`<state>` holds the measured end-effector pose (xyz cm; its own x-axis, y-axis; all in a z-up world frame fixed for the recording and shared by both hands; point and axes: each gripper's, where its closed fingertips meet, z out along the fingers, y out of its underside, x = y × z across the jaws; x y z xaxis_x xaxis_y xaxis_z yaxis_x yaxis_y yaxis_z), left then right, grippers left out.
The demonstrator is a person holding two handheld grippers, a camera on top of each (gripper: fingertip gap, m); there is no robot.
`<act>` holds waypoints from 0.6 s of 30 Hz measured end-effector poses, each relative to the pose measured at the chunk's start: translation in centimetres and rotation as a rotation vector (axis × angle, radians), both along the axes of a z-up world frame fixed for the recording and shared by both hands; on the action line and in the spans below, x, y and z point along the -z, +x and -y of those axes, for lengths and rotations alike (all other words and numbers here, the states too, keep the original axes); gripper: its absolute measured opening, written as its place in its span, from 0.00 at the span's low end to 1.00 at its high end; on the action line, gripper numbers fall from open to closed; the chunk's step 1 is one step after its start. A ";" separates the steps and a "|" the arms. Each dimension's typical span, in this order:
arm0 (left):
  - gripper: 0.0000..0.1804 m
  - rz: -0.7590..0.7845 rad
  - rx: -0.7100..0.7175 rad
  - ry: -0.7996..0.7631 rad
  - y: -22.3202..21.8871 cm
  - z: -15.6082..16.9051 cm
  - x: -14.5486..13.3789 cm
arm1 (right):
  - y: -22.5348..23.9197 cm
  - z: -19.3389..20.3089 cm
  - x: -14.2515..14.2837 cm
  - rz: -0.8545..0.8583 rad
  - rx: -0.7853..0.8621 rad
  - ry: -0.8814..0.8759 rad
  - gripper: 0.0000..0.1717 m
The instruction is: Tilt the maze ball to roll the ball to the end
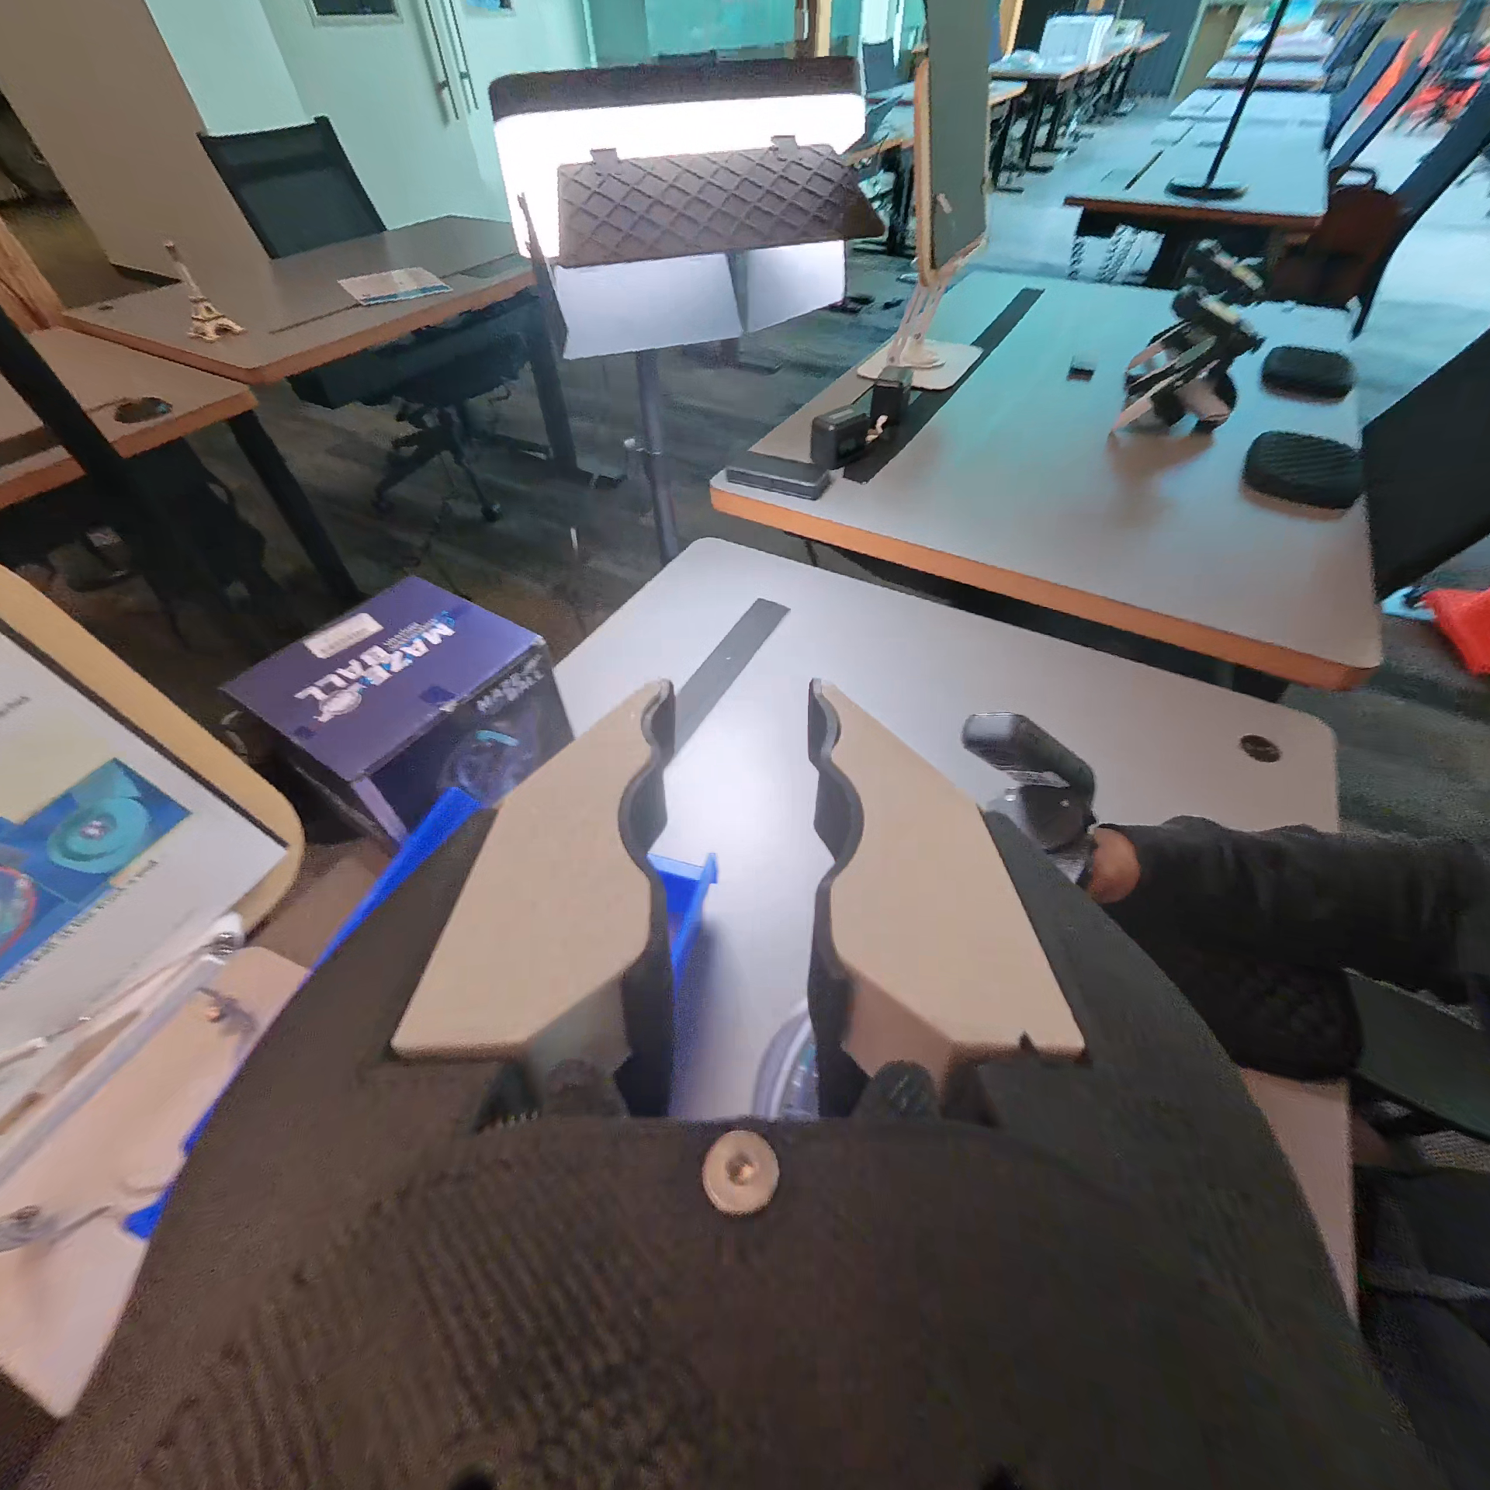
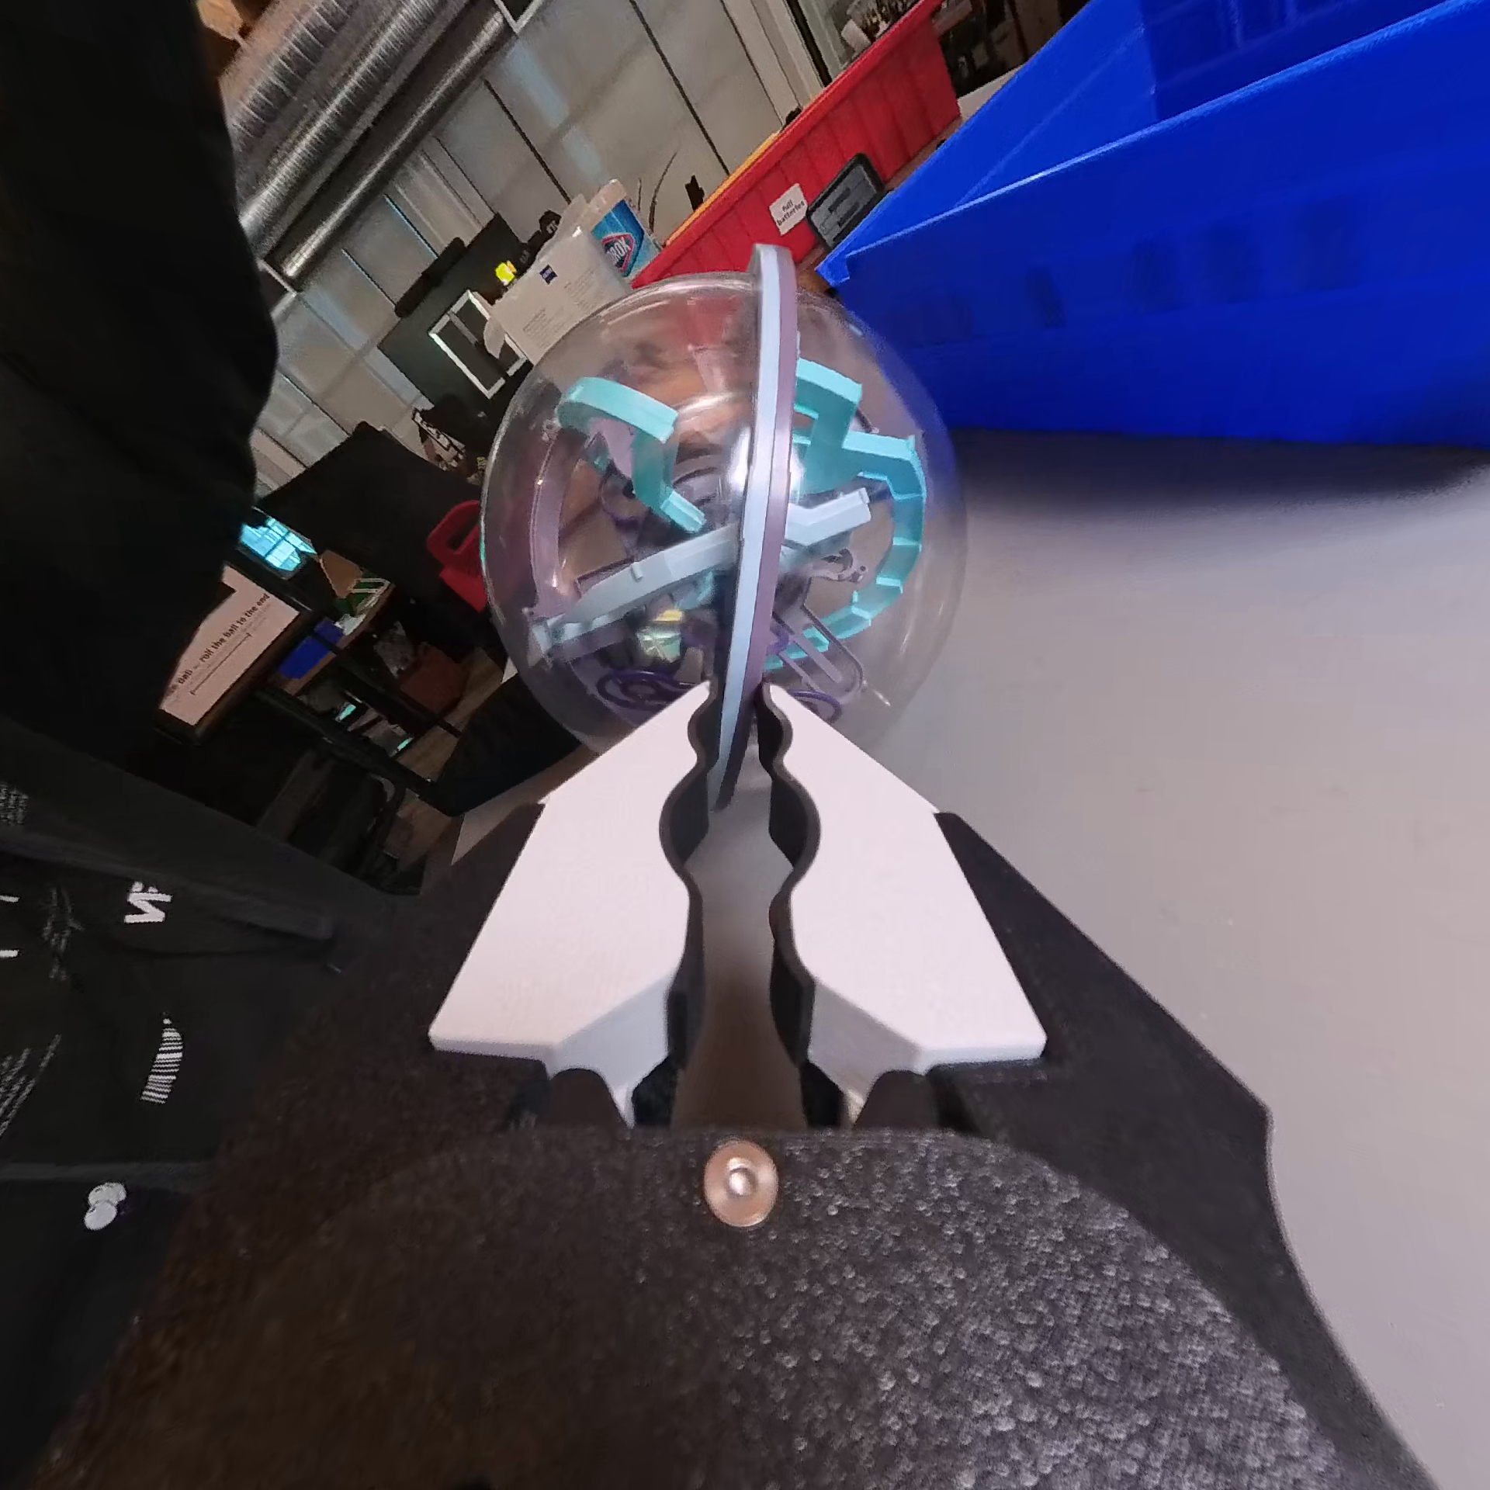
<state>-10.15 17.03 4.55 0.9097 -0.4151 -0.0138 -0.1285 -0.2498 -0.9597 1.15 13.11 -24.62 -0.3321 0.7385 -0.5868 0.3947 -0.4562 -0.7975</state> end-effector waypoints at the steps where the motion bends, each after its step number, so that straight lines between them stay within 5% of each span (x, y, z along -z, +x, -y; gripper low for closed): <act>1: 0.18 0.034 0.014 -0.001 0.5 0.7 0.5 | 0.1 0.0 0.1 0.004 0.002 0.001 0.03; 6: 0.23 0.179 0.081 0.004 2.5 5.4 5.9 | 0.4 -0.1 0.5 0.023 0.003 -0.017 0.03; 15: 0.32 0.544 -0.129 -0.144 -3.0 9.7 25.6 | 0.6 -0.3 0.8 0.039 0.000 -0.046 0.03; 18: 0.30 0.719 -0.031 -0.196 -2.0 10.0 27.7 | 0.7 -0.7 0.8 0.045 0.008 -0.087 0.03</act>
<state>-12.14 7.05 -23.11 0.6776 -0.3225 0.6610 0.5246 -0.4178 -0.7417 1.81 13.85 -25.43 -0.2984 0.6865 -0.6630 0.4249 -0.5265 -0.7364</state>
